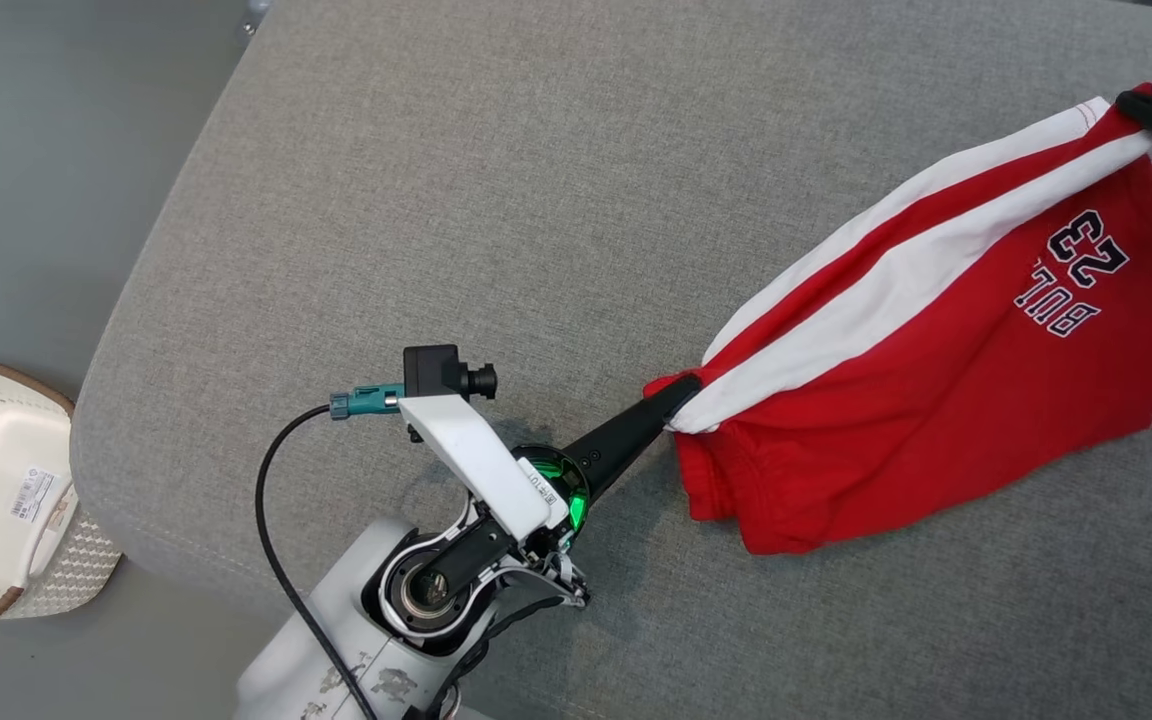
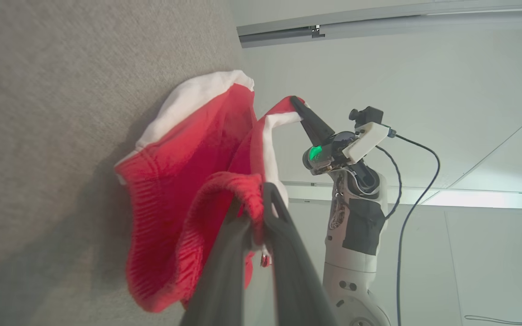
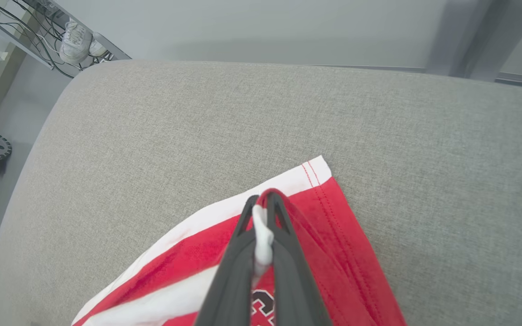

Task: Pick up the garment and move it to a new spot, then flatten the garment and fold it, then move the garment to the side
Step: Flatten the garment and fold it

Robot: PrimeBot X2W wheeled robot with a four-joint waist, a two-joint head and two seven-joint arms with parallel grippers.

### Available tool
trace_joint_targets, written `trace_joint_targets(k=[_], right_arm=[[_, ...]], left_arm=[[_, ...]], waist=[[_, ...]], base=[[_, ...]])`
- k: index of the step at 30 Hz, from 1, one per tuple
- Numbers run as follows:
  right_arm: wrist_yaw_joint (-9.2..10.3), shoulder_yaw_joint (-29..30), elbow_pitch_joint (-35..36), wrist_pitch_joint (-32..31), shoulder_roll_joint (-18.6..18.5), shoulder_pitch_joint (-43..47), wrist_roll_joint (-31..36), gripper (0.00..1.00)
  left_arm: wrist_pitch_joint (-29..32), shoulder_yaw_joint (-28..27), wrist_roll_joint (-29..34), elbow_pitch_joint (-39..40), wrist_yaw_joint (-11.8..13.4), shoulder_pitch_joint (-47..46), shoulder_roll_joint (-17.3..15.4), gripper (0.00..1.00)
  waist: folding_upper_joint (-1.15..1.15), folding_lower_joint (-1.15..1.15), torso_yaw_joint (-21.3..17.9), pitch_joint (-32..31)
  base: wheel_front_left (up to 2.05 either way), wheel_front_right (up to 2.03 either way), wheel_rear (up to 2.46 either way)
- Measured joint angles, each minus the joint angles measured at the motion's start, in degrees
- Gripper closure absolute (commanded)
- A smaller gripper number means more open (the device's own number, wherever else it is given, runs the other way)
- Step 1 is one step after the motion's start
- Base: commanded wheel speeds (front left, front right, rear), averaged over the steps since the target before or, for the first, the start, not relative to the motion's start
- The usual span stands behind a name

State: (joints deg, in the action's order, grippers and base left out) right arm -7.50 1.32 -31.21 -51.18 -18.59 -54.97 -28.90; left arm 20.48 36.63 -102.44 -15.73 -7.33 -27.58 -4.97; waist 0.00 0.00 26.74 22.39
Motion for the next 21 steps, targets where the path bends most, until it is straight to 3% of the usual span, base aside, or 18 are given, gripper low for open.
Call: trace_joint_targets(k=[19,20,21], right_arm=[[0.0,-4.0,-6.6,8.0,-0.9,-5.3,1.5,1.0],[0.0,-4.0,-6.7,9.3,-1.0,-5.6,1.7,0.54],[0.0,-3.7,-7.1,10.4,-1.2,-6.0,1.8,0.0]], left_arm=[[-2.9,-1.3,0.0,-3.4,0.0,-3.6,2.1,1.0],[-3.1,-1.0,-0.2,-3.4,0.0,-3.7,2.1,1.0],[-3.4,-0.7,-0.5,-3.4,0.0,-3.8,2.1,1.0]], waist=[[0.0,0.0,1.2,3.4],[0.0,0.0,1.3,3.6],[0.0,0.0,1.3,3.7]], base=[[0.0,0.0,0.0],[0.0,0.0,0.0],[0.0,0.0,0.0]])
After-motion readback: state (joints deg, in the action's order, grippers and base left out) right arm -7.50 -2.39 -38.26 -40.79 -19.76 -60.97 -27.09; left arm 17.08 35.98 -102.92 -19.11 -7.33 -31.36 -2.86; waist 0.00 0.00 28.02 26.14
